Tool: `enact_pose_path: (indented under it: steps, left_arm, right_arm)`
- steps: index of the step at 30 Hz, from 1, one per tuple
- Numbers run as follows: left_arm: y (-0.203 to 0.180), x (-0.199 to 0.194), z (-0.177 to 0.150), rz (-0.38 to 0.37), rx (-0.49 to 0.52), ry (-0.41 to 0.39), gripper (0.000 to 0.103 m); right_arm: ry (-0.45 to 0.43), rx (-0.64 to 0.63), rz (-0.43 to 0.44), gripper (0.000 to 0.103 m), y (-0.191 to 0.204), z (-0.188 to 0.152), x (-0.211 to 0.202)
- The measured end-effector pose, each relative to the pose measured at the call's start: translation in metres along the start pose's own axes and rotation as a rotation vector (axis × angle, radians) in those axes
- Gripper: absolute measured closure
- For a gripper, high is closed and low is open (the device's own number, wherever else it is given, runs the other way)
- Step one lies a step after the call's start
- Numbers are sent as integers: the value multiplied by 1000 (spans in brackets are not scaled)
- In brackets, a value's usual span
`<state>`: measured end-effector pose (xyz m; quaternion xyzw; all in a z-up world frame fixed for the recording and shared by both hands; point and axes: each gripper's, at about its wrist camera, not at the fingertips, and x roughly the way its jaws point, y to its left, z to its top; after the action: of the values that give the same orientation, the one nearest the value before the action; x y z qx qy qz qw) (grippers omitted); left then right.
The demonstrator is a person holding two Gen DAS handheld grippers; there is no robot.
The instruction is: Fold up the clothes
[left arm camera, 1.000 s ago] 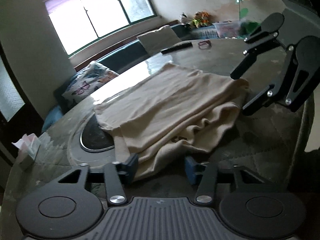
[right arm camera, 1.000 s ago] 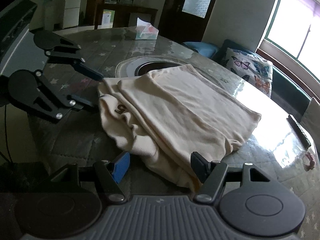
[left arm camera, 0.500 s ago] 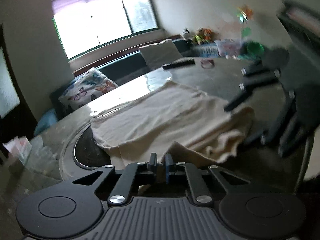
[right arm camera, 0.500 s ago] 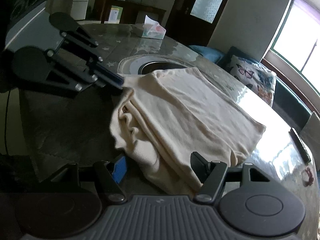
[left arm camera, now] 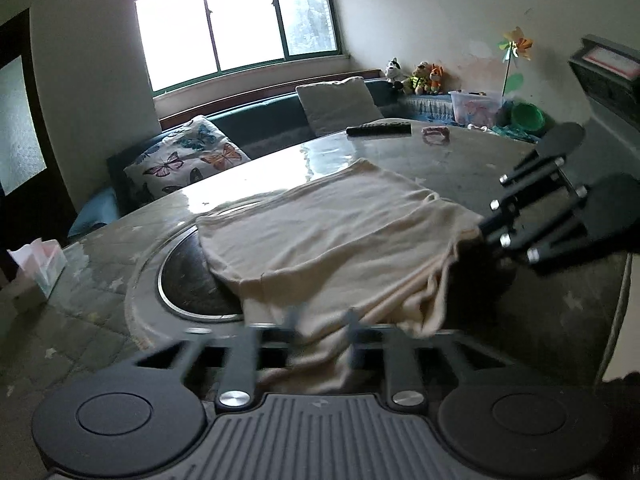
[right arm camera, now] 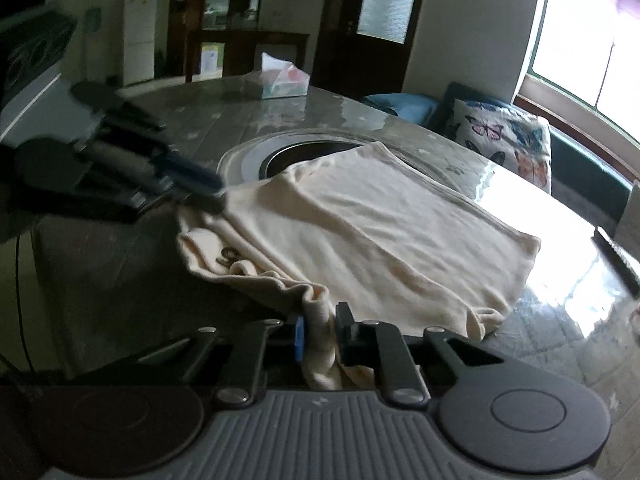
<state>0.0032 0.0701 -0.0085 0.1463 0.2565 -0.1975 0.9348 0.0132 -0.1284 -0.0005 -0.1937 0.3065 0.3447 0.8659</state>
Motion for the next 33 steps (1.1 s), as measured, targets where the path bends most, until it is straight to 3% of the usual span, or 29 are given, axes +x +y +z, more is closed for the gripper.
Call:
enact_pose_path:
  steps: [4,12,14,16,19,20,22,25,27,28,30,33]
  left_arm:
    - [-5,-12,-9,-26,45,-3,46]
    - [-32,6,-16,1,210,-20,47]
    - [-34,12,-14,4,219,-22,69]
    - [-31,18,-11,-1,198,-17,83]
    - [-24,21,-4,4,152,-26,91]
    - [-21,21,-2,5,136,-28,91]
    - [-16,23,2,3,100,-25,91]
    - [-15,26,5,6,79,-19,91]
    - [-16,28,4,18,77,-11,88]
    - [-16,28,3,22,81,-8,86]
    - [-18,26,0,41,102,-9,82]
    - [-20,25,-8,79,142,-5,66]
  right_arm:
    - [-2,46,9,91,-8,3,1]
    - [-6,84,2,90,-12,6,4]
    - [-8,87,-2,88,-12,6,5]
    - [-10,75,-9,84,-9,5,5]
    - [-12,50,-13,82,-5,3,5]
    - [-12,43,-12,76,-4,3,5]
    - [-15,14,-18,65,2,-1,4]
    - [-22,-34,-21,66,10,-5,5]
    - [-23,-44,-27,71,12,-6,7]
    - [-23,-33,-32,83,11,-5,9]
    - [-24,11,-25,87,4,-2,9]
    - [-32,56,-18,91,-5,3,6]
